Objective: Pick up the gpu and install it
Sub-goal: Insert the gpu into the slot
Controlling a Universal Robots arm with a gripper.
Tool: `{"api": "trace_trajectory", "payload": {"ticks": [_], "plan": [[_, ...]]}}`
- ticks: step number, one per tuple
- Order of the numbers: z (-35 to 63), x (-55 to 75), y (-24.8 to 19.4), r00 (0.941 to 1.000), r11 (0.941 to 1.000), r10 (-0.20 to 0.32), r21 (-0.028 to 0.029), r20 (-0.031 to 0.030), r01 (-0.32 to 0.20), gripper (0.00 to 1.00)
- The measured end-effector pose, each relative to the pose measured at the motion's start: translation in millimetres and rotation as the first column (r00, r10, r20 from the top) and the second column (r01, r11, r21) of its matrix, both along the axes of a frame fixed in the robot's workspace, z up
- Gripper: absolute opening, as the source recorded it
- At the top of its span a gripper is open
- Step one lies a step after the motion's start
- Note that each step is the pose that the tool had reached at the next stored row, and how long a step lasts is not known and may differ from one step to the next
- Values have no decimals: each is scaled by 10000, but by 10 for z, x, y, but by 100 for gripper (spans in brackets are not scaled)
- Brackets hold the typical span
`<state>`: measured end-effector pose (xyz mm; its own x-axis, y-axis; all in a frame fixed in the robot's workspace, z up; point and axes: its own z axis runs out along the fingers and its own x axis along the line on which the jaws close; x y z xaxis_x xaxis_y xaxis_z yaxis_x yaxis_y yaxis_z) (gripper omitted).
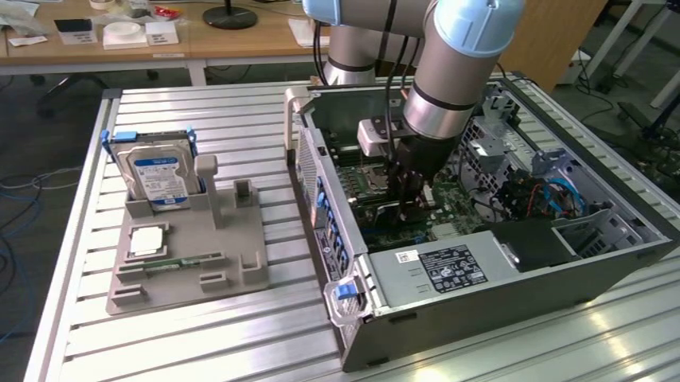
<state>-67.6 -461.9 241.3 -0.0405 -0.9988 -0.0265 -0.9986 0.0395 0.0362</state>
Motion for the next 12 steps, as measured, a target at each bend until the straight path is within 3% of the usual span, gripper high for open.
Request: {"api": "trace_trajectory", "payload": {"ticks": [1,6,12], "plan": [[0,0,0,10000,10000,0,0,0,0,52],[8,0,0,10000,10000,0,-3,-1,0,52],[95,0,1,10000,10000,0,-1,0,0,52]]}}
